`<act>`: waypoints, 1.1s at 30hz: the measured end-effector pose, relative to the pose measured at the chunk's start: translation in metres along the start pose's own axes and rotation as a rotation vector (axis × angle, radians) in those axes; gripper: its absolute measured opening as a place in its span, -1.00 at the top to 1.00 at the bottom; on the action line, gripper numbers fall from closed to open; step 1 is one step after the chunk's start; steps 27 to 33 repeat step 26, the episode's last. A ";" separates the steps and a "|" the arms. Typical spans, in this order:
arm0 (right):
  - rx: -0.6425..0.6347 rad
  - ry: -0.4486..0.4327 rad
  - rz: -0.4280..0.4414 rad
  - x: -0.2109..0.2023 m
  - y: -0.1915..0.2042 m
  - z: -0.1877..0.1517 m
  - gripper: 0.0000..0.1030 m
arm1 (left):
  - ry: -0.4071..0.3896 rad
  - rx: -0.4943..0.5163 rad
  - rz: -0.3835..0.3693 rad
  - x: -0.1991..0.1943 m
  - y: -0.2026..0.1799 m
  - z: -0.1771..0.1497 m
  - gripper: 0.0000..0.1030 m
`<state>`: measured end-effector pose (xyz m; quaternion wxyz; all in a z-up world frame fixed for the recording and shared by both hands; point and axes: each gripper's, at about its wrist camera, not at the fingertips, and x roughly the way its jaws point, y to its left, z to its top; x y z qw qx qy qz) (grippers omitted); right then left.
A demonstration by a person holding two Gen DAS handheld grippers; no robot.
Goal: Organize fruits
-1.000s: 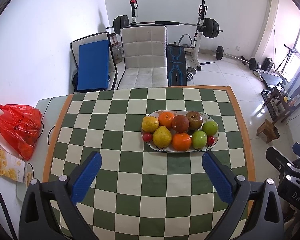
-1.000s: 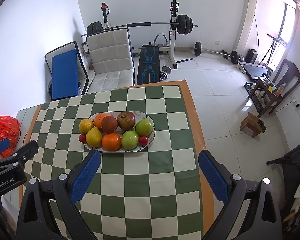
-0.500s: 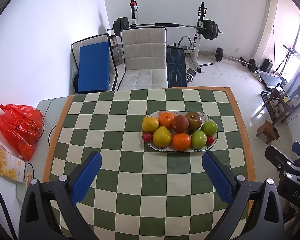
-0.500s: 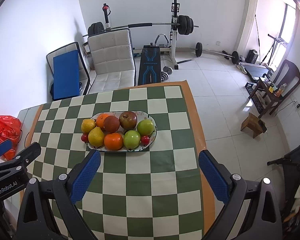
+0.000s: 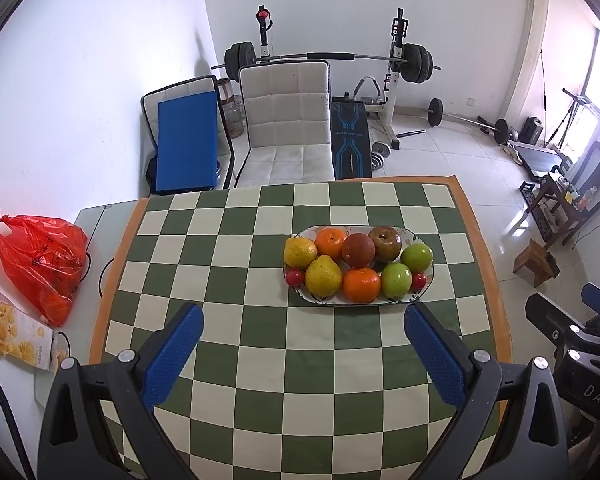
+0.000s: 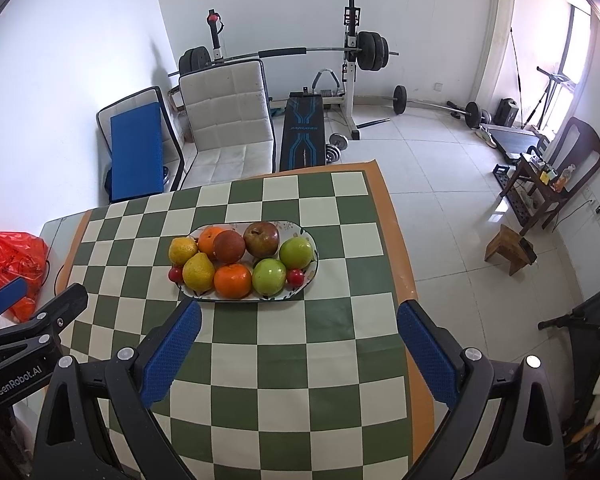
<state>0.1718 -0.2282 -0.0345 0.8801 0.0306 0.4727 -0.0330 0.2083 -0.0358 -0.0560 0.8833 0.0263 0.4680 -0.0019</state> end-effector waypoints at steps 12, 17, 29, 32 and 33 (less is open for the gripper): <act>-0.004 -0.011 0.001 -0.006 0.002 -0.004 -0.95 | -0.007 -0.007 -0.001 -0.003 0.000 -0.001 -1.00; -0.005 -0.010 -0.001 -0.007 0.003 -0.006 -0.95 | -0.013 -0.004 -0.001 -0.004 0.000 -0.002 -1.00; -0.003 -0.019 -0.001 -0.009 0.001 -0.009 -0.95 | -0.031 -0.001 -0.003 -0.008 -0.003 -0.004 -1.00; -0.003 -0.019 -0.001 -0.009 0.001 -0.009 -0.95 | -0.031 -0.001 -0.003 -0.008 -0.003 -0.004 -1.00; -0.003 -0.019 -0.001 -0.009 0.001 -0.009 -0.95 | -0.031 -0.001 -0.003 -0.008 -0.003 -0.004 -1.00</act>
